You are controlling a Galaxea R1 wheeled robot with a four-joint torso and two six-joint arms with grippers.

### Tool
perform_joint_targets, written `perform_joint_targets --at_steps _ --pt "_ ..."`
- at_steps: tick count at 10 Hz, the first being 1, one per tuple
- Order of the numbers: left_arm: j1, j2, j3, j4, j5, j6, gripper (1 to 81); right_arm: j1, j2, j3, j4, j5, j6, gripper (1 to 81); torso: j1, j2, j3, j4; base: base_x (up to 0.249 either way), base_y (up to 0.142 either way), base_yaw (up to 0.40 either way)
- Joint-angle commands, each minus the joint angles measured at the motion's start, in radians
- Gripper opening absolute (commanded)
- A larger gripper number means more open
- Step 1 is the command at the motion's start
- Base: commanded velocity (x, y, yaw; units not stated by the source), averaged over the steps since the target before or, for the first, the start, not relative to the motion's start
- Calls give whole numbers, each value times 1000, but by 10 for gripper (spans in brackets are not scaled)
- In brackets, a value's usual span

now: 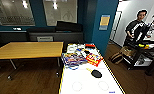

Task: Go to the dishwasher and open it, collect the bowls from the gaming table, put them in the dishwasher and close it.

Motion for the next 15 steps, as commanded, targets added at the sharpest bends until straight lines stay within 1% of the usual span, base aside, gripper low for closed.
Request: perform_joint_targets --at_steps 1,2,4,5,7,9,11,12,13,14,15 --pt "-29 -5 -20 17 -3 19 10 34 -28 12 -30 -45 -4 10 0 0 60 0 0 0 0" --pt "-25 -1 -23 17 -3 25 10 34 -27 12 -36 -45 -4 10 0 0 84 0 0 0 0" --pt "-17 5 -23 17 -3 27 10 32 -16 0 -42 -45 -4 10 -2 -1 131 0 0 0 0" --pt "-14 10 -25 15 -1 36 10 32 -4 -16 -43 -46 -4 10 -2 -1 95 0 0 0 0" --pt "-9 36 -54 17 2 37 10 29 27 -52 -44 -52 -2 10 -3 -2 118 0 0 0 0" --pt "-2 73 -106 18 3 42 10 24 42 -82 -42 -52 0 10 -3 -2 118 0 0 0 0" --pt "0 87 -126 18 2 44 10 24 47 -94 -43 -52 -2 10 -3 -3 118 0 0 0 0" --pt "0 87 -126 17 2 44 10 23 48 -97 -43 -51 0 10 -3 -3 118 41 0 0 0" --pt "0 87 -126 17 2 44 10 24 50 -99 -43 -51 -1 10 -3 -3 118 66 0 0 0" --pt "0 87 -126 17 2 44 10 23 50 -100 -43 -51 0 10 -3 -3 118 85 0 0 0" --pt "0 87 -126 17 2 44 10 23 51 -105 -43 -51 0 10 -3 -3 118 113 0 0 0"
